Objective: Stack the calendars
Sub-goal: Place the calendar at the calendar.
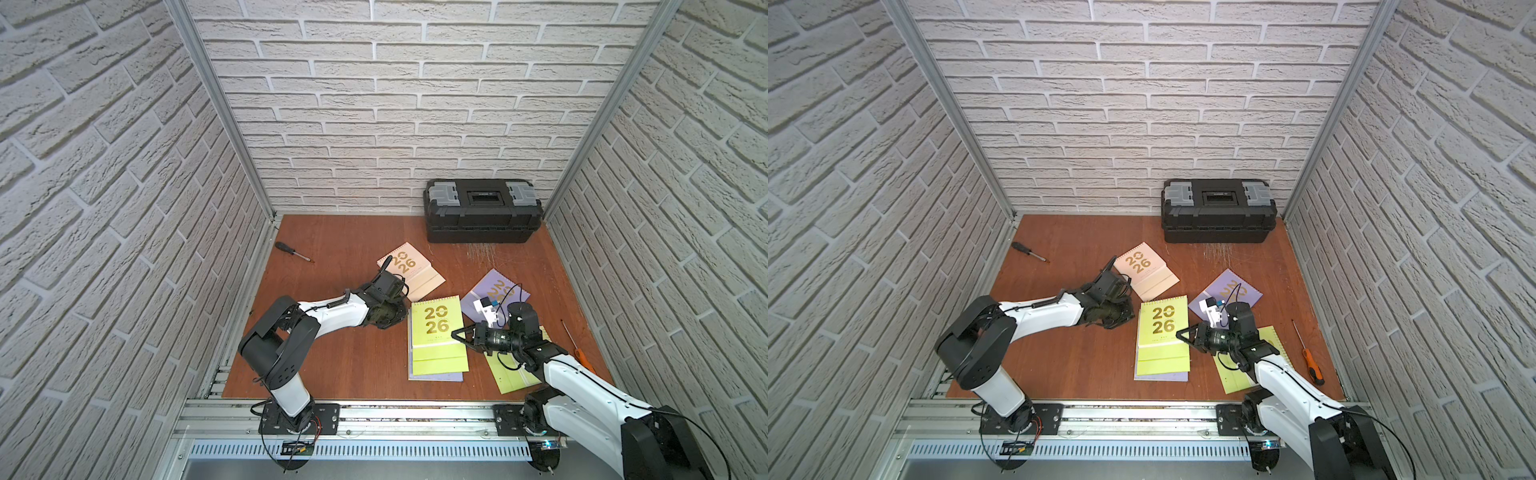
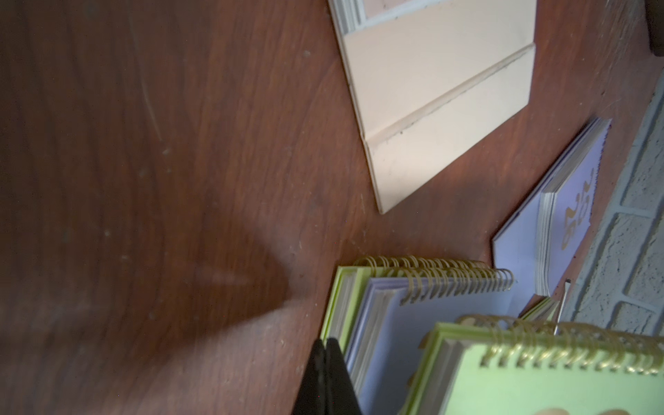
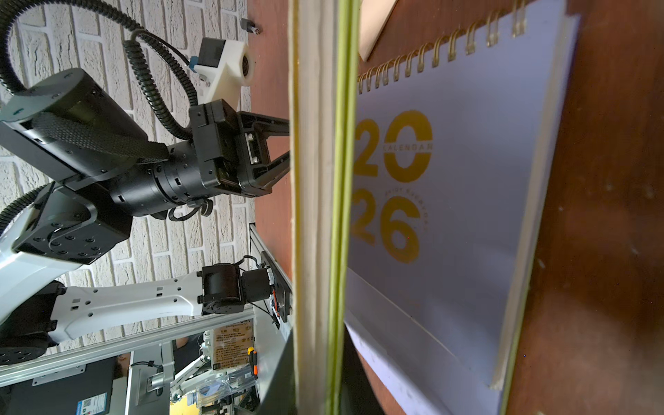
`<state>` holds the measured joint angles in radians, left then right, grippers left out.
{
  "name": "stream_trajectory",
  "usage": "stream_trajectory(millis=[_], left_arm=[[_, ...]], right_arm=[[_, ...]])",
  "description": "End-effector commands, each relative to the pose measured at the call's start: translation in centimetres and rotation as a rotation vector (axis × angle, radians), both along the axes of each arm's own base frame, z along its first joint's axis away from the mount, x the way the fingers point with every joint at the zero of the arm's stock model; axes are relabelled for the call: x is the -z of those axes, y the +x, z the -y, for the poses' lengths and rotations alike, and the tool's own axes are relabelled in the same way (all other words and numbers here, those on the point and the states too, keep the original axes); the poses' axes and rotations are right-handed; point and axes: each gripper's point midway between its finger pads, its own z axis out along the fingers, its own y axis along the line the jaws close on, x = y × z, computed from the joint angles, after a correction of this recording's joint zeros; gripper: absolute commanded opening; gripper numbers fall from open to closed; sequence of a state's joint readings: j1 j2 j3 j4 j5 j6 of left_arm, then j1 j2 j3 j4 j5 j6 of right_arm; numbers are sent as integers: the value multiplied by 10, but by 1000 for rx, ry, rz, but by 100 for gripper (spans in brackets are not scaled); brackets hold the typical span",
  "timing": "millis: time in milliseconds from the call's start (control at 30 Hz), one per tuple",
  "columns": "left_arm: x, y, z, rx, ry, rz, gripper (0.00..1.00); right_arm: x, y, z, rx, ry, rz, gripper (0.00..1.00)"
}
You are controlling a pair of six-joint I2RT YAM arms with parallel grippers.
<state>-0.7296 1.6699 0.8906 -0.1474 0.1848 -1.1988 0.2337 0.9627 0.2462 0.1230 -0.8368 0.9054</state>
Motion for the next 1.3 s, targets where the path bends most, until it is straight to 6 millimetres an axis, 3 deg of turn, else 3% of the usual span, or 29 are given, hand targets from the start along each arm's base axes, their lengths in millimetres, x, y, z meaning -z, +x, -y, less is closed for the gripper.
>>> stream_trajectory(millis=[0,633,1200,1267], left_arm=[[8,-1,3,-1,-8,-8,0],[11,-1,5,2,-14,-16,0],[11,-2,3,0,-9,-15,0],[11,-2,4,1,-9,-13,0]], right_arm=[[-14,6,-5,-32,44,90,3],[13,5,-2,-22,4,25,5],[28,-1,7,1,-82,-24,36],[23,4,7,3,-92,-6,39]])
